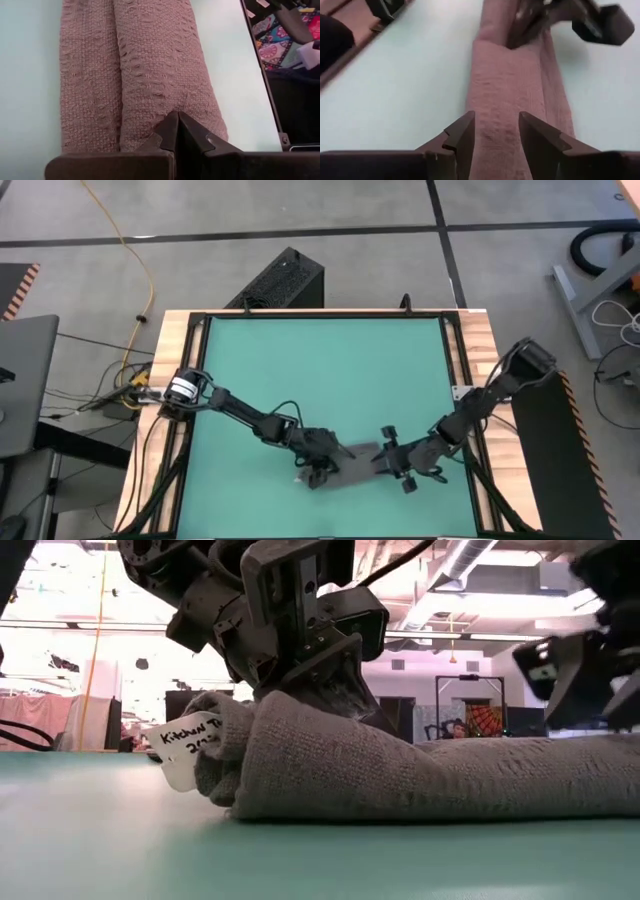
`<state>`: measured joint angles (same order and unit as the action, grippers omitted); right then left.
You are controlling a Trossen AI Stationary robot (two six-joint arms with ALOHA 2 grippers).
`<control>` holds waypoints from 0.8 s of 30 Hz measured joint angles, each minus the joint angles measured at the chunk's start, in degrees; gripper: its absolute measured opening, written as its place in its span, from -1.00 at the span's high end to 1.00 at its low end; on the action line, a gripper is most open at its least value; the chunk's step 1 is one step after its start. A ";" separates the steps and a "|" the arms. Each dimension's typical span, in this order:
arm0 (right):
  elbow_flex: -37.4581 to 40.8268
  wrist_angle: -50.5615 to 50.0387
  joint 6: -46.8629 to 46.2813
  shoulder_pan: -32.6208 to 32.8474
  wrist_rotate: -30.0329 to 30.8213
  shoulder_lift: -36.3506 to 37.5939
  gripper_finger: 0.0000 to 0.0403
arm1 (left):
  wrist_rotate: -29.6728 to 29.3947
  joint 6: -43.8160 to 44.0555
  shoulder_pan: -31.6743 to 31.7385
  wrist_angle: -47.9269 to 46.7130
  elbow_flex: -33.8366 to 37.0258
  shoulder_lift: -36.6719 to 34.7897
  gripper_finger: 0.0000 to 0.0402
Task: Roll towel
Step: Roll the gray towel
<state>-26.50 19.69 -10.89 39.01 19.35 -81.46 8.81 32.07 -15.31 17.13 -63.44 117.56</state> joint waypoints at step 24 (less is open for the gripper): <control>-0.09 2.22 -5.65 -4.33 -1.70 -8.76 0.18 | -12.25 -6.37 -4.09 -20.29 -0.07 -10.65 1.00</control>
<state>-26.59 21.91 -16.53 34.68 17.65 -90.22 -3.44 25.70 -19.40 -3.16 -63.51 106.91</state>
